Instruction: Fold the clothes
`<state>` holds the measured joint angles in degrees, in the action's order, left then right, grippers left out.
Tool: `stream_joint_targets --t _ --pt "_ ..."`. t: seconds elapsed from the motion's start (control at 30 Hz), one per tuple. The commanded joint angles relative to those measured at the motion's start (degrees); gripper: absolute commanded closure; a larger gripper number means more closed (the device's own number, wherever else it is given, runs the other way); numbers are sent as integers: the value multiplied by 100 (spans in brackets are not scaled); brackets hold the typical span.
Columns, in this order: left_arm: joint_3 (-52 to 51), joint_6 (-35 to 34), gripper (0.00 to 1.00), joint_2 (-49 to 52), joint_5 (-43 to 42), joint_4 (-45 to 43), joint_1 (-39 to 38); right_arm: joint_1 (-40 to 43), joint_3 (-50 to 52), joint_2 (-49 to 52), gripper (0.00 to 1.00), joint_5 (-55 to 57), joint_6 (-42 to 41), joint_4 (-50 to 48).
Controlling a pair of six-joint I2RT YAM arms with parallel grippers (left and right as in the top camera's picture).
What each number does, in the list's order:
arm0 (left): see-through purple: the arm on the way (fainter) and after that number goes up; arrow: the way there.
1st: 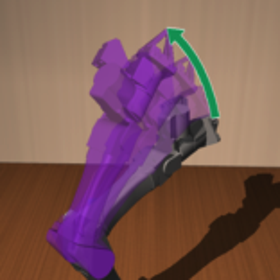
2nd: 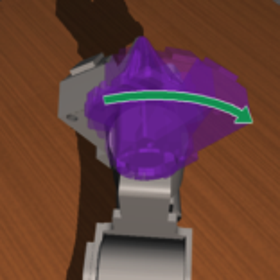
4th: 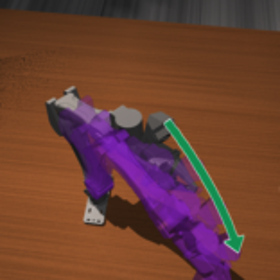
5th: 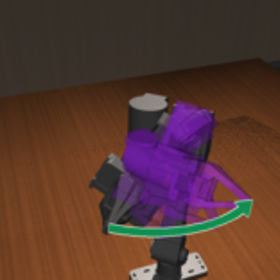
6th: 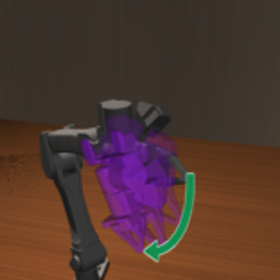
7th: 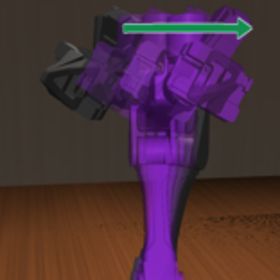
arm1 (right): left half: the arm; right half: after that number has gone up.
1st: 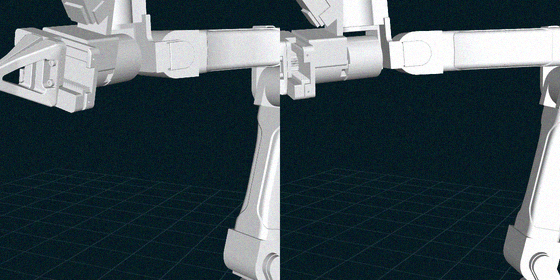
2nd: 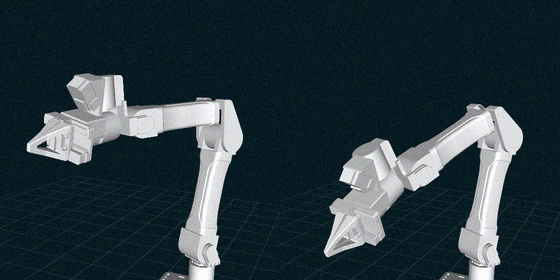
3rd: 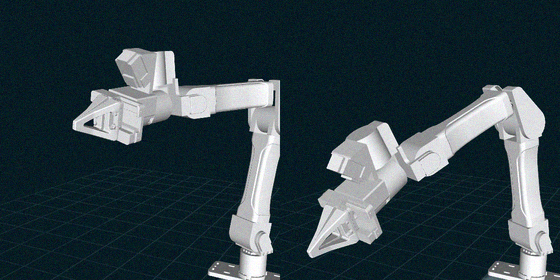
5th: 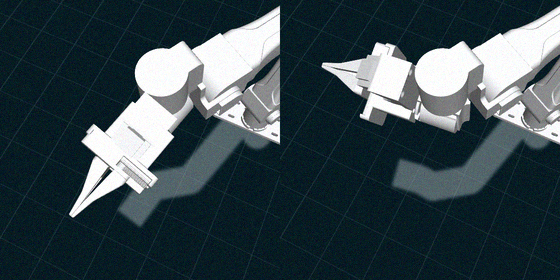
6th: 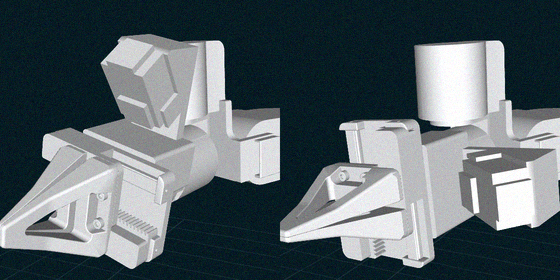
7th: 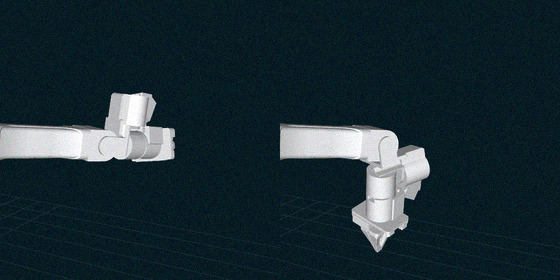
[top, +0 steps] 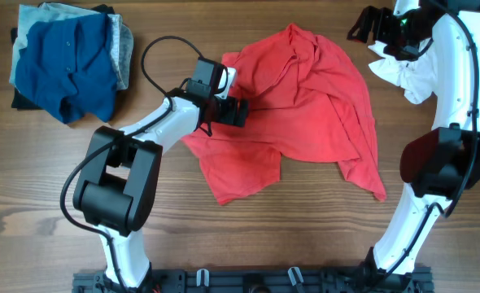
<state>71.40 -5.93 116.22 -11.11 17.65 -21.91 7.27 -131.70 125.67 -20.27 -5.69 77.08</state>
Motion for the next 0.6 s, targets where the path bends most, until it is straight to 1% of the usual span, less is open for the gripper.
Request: stream_joint_targets --t 0.0,0.2,0.27,0.3,0.33,0.47,0.57 --pt "-396 -575 1 828 94 282 109 -15 15 -140 0 122 125 -2" --pt "-398 -1408 0 831 203 1198 481 -20 15 -140 0 120 118 -31" --pt "-398 -1429 2 831 201 1436 647 -20 15 -140 0 120 118 -39" --pt "-398 -1434 6 831 201 1528 730 -20 15 -138 0 120 120 -37" --pt "-398 -1532 6 831 203 1615 822 -20 15 -138 0 120 120 -35" --pt "-398 -1930 6 828 140 1827 1211 -20 15 -140 0 122 122 -37" --pt "-398 -1919 7 811 7 1851 1368 -20 15 -140 0 122 125 -59"
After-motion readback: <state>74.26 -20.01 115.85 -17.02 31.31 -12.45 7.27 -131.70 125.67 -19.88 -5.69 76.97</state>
